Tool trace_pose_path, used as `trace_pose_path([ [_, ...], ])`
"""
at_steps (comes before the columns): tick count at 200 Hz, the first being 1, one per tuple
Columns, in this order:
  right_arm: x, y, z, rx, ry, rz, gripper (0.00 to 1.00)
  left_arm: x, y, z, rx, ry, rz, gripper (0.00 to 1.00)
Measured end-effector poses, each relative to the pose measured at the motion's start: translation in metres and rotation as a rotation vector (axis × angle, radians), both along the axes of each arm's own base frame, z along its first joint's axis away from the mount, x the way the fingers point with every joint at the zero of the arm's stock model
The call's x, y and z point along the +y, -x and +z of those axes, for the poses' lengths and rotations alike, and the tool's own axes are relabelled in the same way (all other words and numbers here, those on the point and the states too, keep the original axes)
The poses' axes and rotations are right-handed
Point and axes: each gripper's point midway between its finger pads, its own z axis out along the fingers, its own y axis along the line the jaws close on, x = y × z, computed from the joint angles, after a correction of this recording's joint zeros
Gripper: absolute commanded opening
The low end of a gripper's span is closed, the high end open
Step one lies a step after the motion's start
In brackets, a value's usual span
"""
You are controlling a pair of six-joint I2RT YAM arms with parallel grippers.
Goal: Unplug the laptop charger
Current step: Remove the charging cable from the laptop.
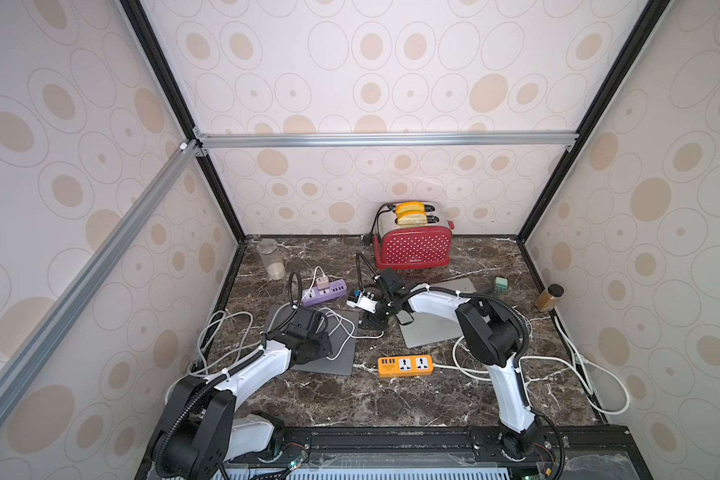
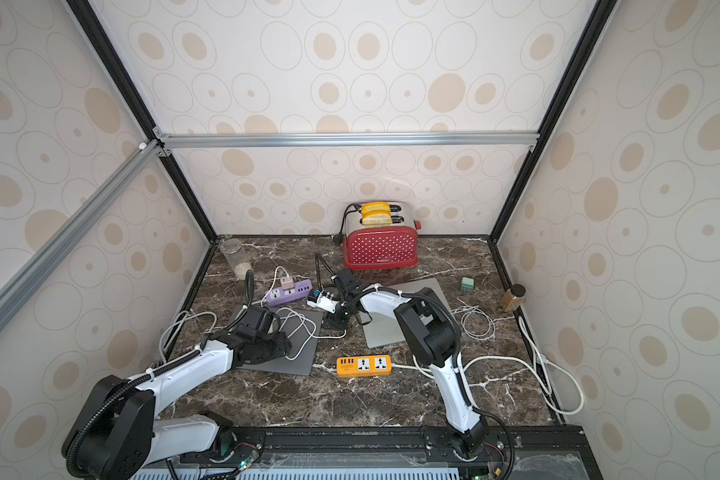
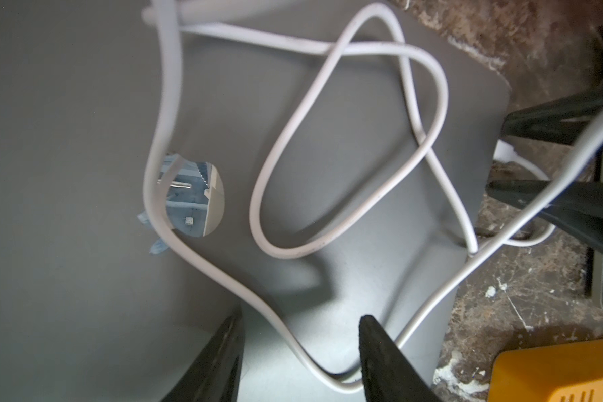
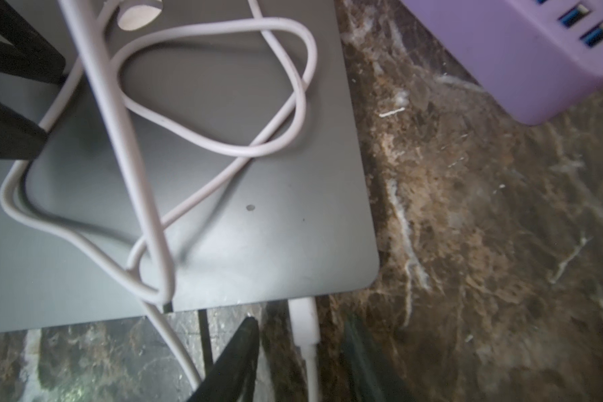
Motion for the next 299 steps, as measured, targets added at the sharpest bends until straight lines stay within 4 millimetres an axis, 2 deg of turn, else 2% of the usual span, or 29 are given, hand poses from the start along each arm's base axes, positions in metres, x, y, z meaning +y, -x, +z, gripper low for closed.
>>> trace_pose_path([
  [13, -0.0004, -0.0011, -0.0002, -0.006, 0.005, 0.001, 0.42, -0.0001, 0.0000, -0.0001, 0.000, 0.000, 0.000, 0.55],
  [88, -0.0008, -0.0025, -0.0020, -0.050, 0.033, 0.040, 0.18, -0.0004, -0.0003, 0.0001, -0.003, 0.003, -0.001, 0.56],
  [131, -0.0004, -0.0001, -0.0033, -0.075, 0.046, 0.071, 0.00, -0.0006, -0.0003, 0.0002, -0.004, 0.004, -0.001, 0.57],
  [299, -0.0031, -0.0019, 0.0005, -0.117, 0.131, 0.084, 0.00, -0.0009, -0.0005, 0.0006, -0.024, 0.013, -0.002, 0.58],
])
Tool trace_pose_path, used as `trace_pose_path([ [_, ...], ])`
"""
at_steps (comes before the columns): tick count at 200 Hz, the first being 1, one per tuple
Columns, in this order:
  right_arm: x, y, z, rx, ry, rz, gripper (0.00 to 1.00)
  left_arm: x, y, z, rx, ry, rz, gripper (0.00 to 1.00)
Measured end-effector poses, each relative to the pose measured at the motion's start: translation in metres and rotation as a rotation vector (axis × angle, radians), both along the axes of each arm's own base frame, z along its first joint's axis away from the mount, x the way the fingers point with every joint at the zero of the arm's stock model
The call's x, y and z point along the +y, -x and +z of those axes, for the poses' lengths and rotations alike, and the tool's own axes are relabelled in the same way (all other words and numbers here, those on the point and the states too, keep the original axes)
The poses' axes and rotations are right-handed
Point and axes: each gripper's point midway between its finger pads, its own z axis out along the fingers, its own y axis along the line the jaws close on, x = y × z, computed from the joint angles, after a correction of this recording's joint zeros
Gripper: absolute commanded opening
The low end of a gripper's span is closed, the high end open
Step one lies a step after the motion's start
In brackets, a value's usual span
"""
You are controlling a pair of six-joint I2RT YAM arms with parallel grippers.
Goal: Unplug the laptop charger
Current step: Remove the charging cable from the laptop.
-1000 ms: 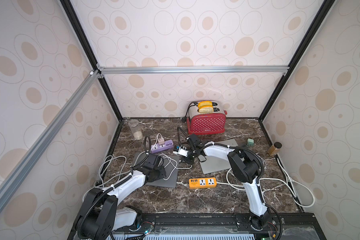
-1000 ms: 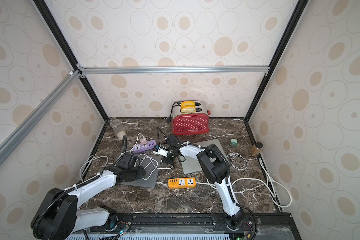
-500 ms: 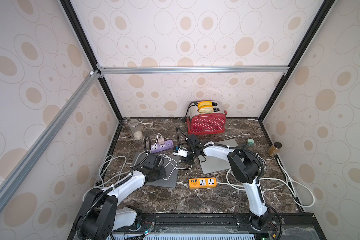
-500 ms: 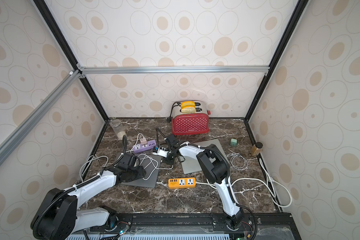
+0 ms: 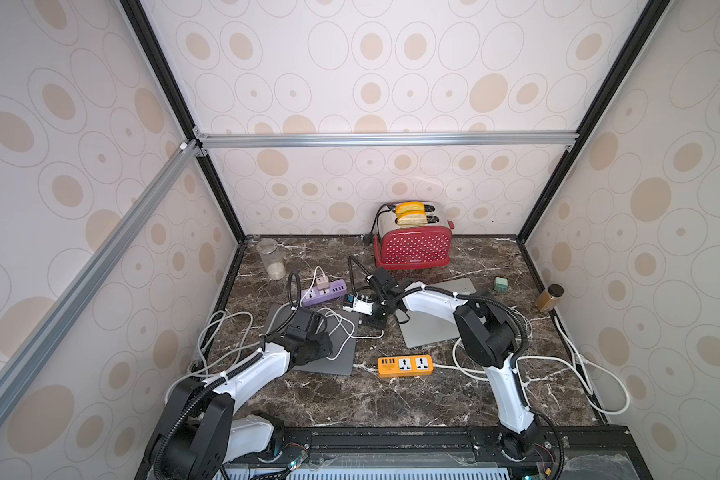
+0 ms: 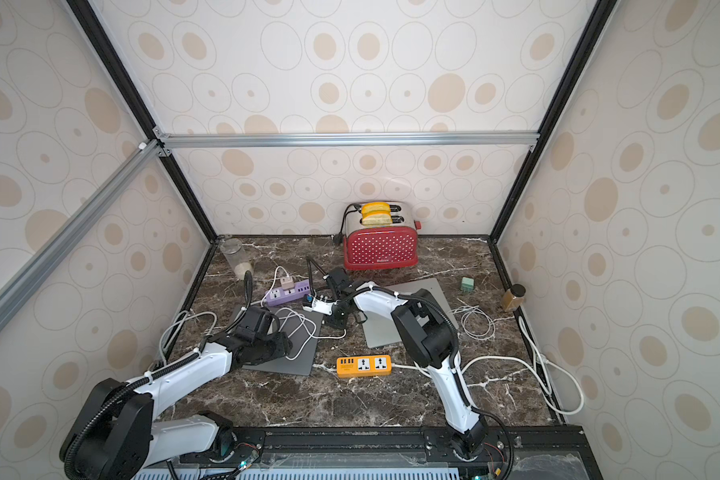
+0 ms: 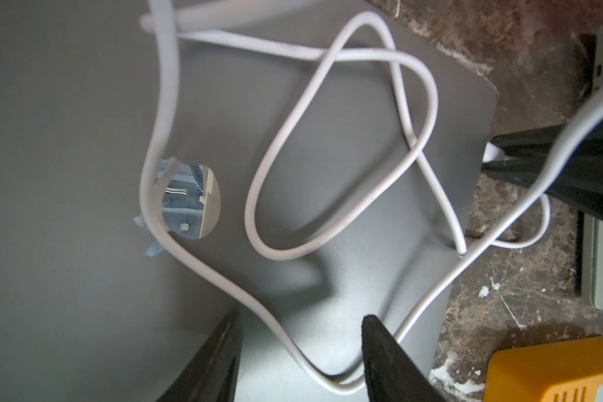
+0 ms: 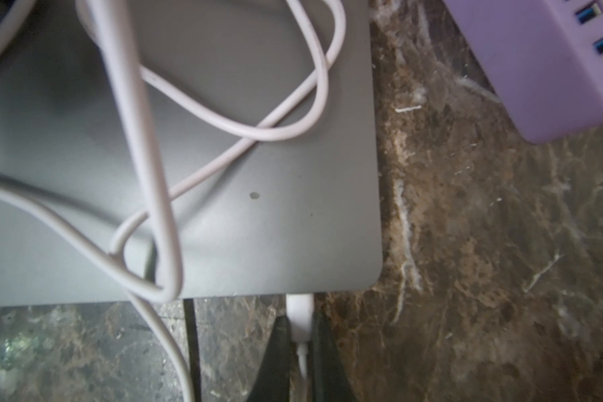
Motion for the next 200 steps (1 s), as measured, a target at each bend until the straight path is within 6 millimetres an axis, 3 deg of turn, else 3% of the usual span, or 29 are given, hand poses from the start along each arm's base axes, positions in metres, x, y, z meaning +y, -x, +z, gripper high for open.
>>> trace_pose_path([
  [120, -0.005, 0.002, -0.003, -0.001, -0.015, -0.021, 0.00, -0.001, 0.000, 0.000, 0.000, 0.003, -0.001, 0.58],
  [200, -0.039, 0.008, -0.004, 0.026, 0.034, -0.085, 0.00, -0.001, 0.000, 0.000, 0.000, 0.003, -0.002, 0.58],
])
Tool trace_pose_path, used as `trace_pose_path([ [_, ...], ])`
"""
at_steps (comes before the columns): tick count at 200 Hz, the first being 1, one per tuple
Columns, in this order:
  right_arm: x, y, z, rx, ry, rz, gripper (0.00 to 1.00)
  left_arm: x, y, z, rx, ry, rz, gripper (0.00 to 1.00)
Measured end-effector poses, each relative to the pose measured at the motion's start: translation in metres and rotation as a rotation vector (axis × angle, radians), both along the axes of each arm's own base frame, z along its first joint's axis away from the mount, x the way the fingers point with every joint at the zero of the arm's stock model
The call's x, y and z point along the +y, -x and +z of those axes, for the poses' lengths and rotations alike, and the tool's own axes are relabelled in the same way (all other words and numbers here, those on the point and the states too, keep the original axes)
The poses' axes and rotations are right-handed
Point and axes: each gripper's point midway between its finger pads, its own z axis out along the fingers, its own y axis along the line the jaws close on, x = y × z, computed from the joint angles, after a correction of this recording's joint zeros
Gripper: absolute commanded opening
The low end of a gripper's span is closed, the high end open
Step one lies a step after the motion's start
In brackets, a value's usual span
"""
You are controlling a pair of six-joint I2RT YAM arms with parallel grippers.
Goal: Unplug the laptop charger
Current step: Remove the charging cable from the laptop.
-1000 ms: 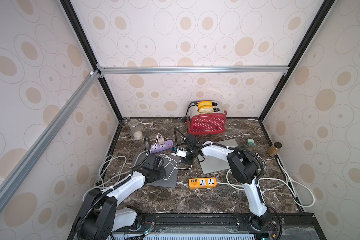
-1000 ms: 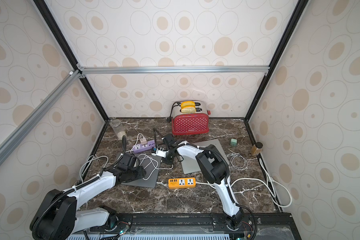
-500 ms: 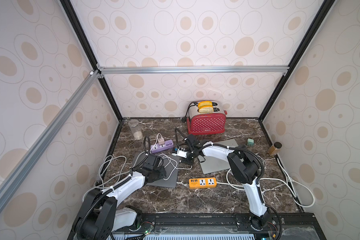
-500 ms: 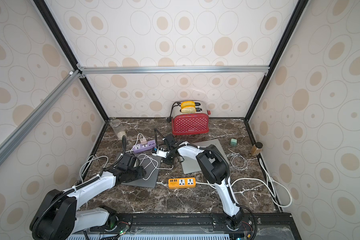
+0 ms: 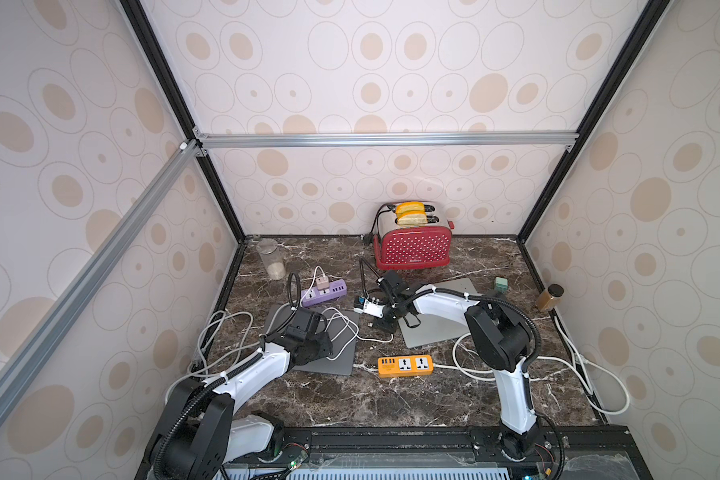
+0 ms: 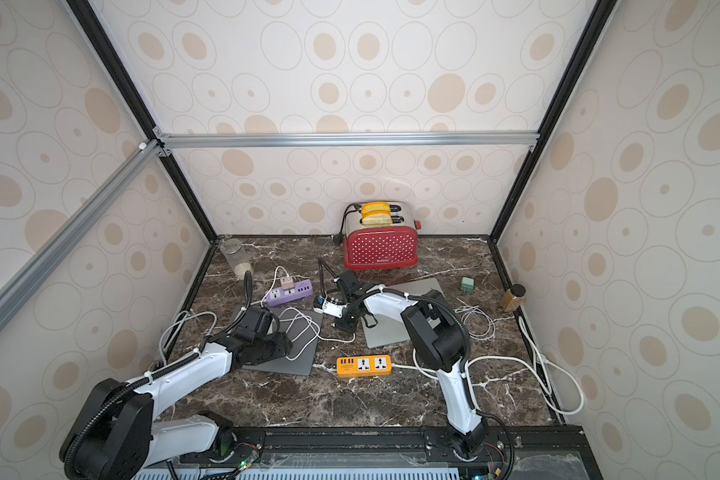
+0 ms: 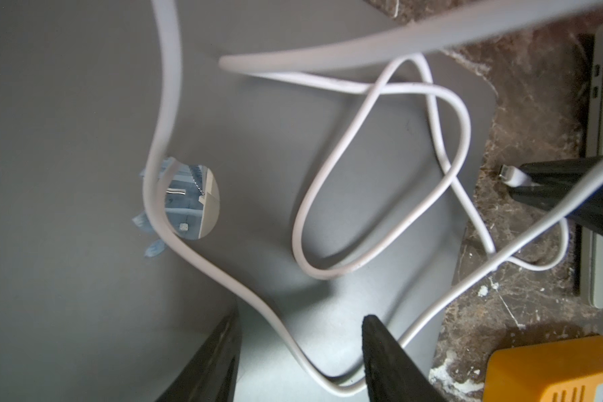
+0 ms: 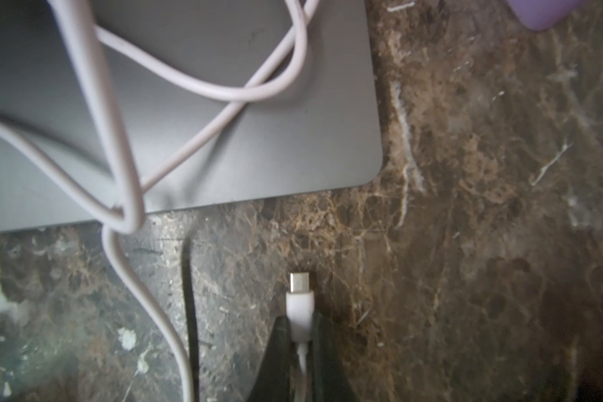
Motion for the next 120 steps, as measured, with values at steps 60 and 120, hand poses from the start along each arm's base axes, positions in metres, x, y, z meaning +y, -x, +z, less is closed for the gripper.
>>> trace_pose_path([
  [60, -0.003, -0.002, 0.000, 0.008, 0.007, -0.045, 0.26, 0.000, 0.006, 0.006, 0.002, 0.006, -0.025, 0.60],
  [120, -0.009, -0.013, 0.020, -0.021, 0.001, -0.129, 0.51, 0.005, 0.000, 0.074, -0.136, -0.022, -0.065, 0.61],
])
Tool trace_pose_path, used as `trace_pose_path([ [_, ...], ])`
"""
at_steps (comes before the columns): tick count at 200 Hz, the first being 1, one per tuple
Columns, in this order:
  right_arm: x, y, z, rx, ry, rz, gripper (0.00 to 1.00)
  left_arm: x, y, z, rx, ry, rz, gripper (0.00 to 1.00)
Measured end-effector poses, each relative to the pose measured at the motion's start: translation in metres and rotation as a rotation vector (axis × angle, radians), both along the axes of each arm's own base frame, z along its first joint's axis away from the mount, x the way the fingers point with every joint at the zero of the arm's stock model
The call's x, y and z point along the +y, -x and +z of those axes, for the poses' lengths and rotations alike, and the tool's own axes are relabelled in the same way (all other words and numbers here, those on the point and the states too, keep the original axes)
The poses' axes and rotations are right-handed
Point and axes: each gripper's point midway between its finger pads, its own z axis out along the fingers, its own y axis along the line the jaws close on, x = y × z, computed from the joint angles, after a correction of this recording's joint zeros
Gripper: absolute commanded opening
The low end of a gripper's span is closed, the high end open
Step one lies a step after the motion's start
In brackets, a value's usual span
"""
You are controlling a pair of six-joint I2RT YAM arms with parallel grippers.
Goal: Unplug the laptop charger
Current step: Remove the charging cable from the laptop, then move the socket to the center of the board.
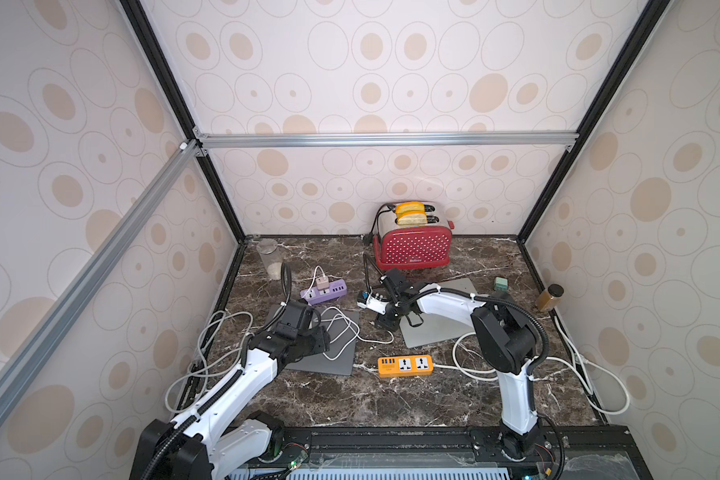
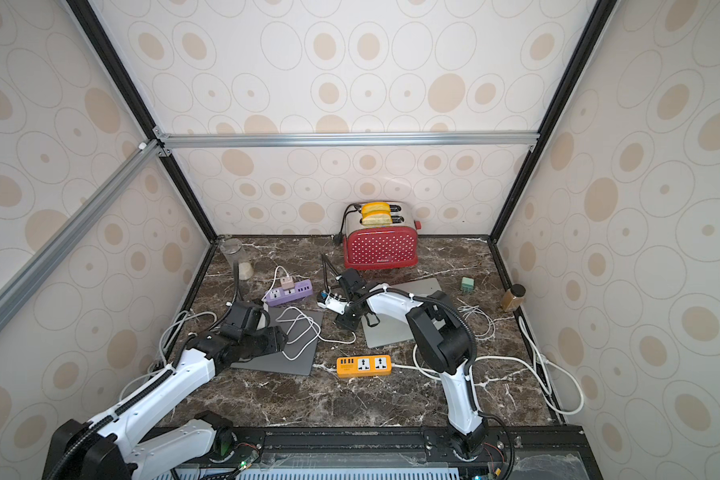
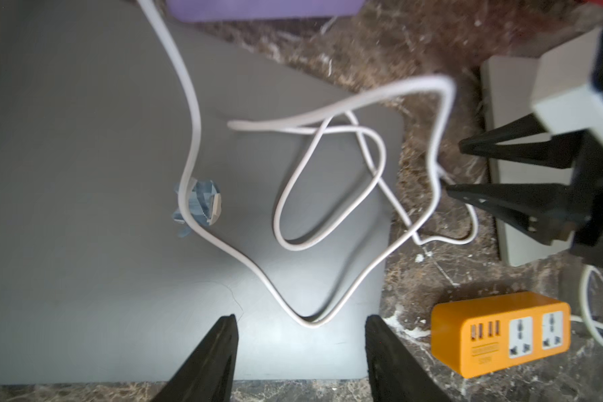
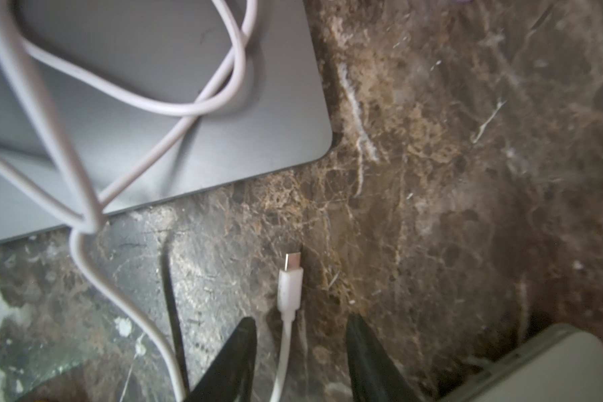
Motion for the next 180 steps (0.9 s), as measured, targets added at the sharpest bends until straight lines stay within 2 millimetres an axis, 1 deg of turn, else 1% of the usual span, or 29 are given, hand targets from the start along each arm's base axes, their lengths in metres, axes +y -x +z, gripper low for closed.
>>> trace_pose_path([
  [12, 0.001, -0.007, 0.012, -0.025, -0.009, -0.022, 0.57, 0.001, -0.004, 0.012, -0.032, -0.006, 0.000, 0.61],
  [21, 0.002, -0.013, 0.021, -0.044, -0.015, -0.043, 0.58, 0.002, -0.006, 0.017, -0.042, -0.016, 0.001, 0.61],
  [42, 0.010, -0.030, 0.049, -0.091, -0.055, -0.092, 0.59, 0.006, -0.009, 0.017, -0.033, -0.054, -0.002, 0.60],
  [52, 0.017, -0.038, 0.065, -0.112, -0.086, -0.116, 0.59, 0.007, -0.011, 0.017, -0.024, -0.076, -0.005, 0.60],
  [73, 0.031, -0.053, 0.099, -0.154, -0.167, -0.162, 0.59, 0.012, -0.024, 0.025, -0.031, -0.127, -0.004, 0.59],
  [87, 0.038, -0.060, 0.111, -0.173, -0.213, -0.192, 0.59, 0.019, -0.038, 0.040, -0.060, -0.137, 0.017, 0.59],
  [115, 0.043, -0.064, 0.116, -0.162, -0.251, -0.241, 0.62, 0.046, -0.069, 0.071, -0.125, -0.133, 0.095, 0.60],
  [131, 0.046, -0.065, 0.116, -0.155, -0.266, -0.257, 0.64, 0.053, -0.085, 0.082, -0.140, -0.137, 0.101, 0.61],
  [152, 0.053, -0.069, 0.109, -0.133, -0.266, -0.274, 0.64, 0.048, -0.108, 0.090, -0.152, -0.139, 0.064, 0.61],
  [180, 0.077, -0.088, 0.099, -0.112, -0.280, -0.304, 0.65, 0.038, -0.137, 0.099, -0.169, -0.143, 0.013, 0.60],
])
